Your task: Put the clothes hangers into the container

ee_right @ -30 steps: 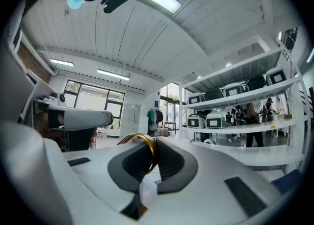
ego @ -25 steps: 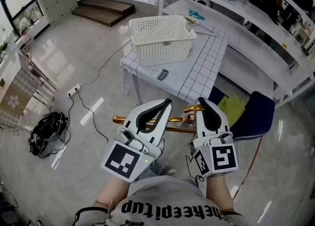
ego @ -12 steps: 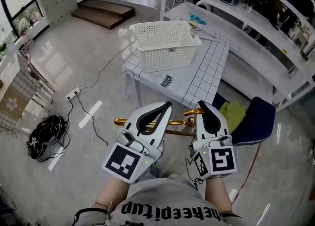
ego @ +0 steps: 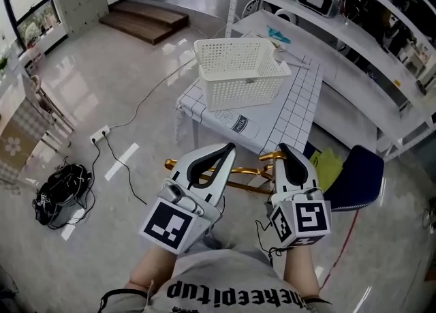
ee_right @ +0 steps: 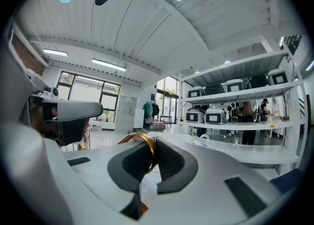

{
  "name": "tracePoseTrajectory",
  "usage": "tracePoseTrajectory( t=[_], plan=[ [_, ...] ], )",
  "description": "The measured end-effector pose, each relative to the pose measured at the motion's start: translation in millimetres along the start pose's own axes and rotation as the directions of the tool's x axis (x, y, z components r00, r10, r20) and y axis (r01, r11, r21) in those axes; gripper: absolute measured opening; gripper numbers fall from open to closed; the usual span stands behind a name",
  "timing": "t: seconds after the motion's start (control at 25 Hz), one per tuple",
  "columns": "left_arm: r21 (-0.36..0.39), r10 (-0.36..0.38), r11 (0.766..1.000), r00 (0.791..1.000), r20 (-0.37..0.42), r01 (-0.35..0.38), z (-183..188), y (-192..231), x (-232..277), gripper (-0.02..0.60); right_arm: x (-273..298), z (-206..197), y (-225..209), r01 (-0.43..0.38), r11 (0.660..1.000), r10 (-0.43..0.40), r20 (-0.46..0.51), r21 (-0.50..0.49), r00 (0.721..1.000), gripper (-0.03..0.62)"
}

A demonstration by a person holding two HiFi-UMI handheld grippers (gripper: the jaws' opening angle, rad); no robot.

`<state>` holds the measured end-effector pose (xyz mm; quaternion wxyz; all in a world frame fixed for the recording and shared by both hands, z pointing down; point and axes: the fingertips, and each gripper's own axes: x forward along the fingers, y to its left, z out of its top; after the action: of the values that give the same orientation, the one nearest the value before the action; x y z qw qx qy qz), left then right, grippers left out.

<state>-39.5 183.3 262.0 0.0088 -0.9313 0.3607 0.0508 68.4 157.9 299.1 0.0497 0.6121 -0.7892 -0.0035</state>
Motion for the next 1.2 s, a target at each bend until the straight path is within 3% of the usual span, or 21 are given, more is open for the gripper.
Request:
tracePoseTrajectory(
  t=[0.4,0.52,0.68,0.88,1.2],
  plan=[
    [0.013,0.008,1.0,0.998,0.057,-0.008,3,30,8,0.02,25,6,-14,0.053,0.999,-0.053,-0.02,-0.004,0.998,0.023],
    [0.024,0.021,0.999,0.998,0.066,-0.023,3,39,14,0.02,36,8,-19,0.05,0.999,-0.05,-0.016,-0.004,0.999,0.023],
    [-0.004,0.044,0.999,0.999,0.0,-0.044,-6,49,28,0.02,56,10,-31,0.041,0.999,-0.041,-0.011,-0.002,0.999,0.023],
    [0.036,0.066,0.997,0.997,0.031,-0.067,-4,64,53,0.02,85,13,-50,0.024,1.0,-0.024,-0.003,-0.001,1.0,0.023],
    [0.022,0.1,0.995,0.994,0.053,-0.101,-3,82,106,0.02,132,27,-93,-0.001,1.0,0.001,0.017,-0.016,1.0,0.023]
  ],
)
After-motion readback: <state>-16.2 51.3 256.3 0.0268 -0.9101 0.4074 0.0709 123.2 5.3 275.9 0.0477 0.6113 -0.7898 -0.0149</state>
